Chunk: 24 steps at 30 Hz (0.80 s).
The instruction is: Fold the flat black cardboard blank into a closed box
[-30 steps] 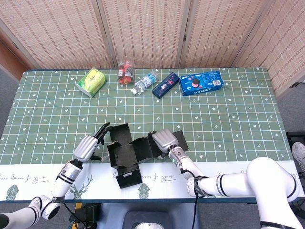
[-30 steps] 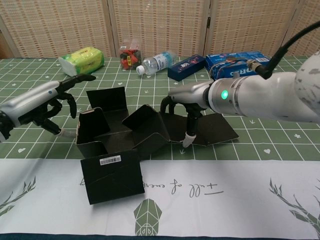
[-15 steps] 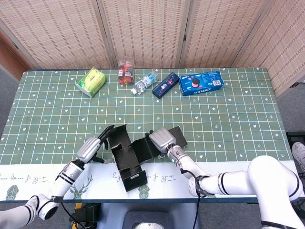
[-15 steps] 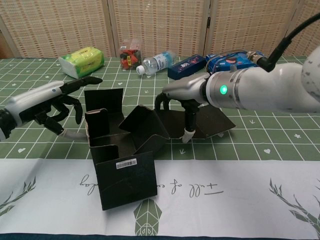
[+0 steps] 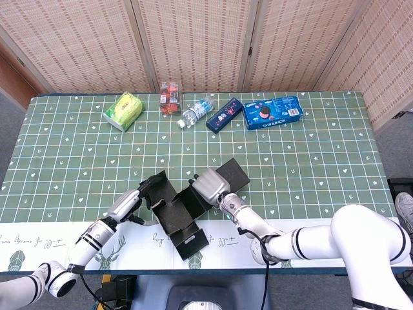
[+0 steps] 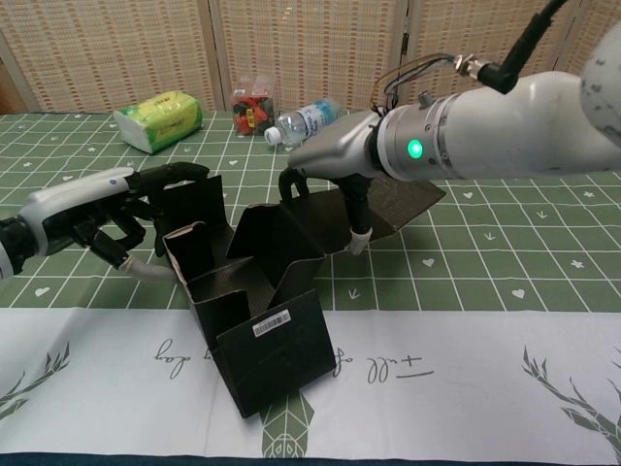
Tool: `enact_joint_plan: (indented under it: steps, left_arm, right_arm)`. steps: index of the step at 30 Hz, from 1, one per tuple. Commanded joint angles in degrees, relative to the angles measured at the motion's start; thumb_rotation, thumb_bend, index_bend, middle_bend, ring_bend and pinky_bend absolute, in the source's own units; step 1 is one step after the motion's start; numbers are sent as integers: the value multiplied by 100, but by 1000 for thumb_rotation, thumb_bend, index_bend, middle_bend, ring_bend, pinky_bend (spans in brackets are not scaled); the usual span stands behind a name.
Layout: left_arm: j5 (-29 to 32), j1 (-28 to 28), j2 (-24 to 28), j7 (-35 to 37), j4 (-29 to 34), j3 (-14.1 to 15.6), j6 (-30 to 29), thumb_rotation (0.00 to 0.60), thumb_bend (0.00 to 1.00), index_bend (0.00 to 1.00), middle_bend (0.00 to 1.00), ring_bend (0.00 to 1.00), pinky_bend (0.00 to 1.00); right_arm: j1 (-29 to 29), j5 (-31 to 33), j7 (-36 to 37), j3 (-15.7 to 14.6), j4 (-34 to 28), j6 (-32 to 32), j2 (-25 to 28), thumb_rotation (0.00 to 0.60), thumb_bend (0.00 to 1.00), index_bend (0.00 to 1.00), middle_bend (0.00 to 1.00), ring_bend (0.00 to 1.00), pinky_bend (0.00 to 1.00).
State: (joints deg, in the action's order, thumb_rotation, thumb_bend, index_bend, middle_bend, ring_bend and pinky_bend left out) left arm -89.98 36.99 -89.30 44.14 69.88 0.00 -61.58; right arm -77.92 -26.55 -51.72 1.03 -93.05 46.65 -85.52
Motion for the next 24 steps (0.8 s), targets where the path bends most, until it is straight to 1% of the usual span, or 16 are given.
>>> enact_joint_plan:
  steps: [1, 5, 12, 17, 24]
  left_arm:
    - [-21, 19, 0, 174, 29, 18, 22, 600, 113, 19, 0, 558, 903]
    - [-65, 15, -27, 430, 40, 39, -21, 600, 112, 57, 0, 578, 905]
    - [-63, 50, -19, 791, 85, 76, 76, 600, 112, 90, 2, 601, 907]
    - [-105, 108, 31, 937, 119, 159, 223, 600, 113, 121, 45, 626, 910]
    - [-135, 189, 8, 1105, 116, 202, 350, 600, 113, 122, 46, 627, 911]
  right_arm:
    - [-164, 47, -244, -108, -92, 99, 45, 600, 325, 344, 376, 834, 1000]
    - [-305, 136, -422, -188, -165, 155, 45, 600, 325, 348, 377, 835, 1000]
    - [-363, 122, -451, -308, -159, 176, 16, 600, 327, 351, 379, 837, 1000]
    - [-373, 43, -417, -351, -152, 180, 11, 600, 327, 351, 379, 837, 1000]
    - [-439, -105, -472, -424, -161, 173, 5, 600, 327, 356, 385, 838, 1000]
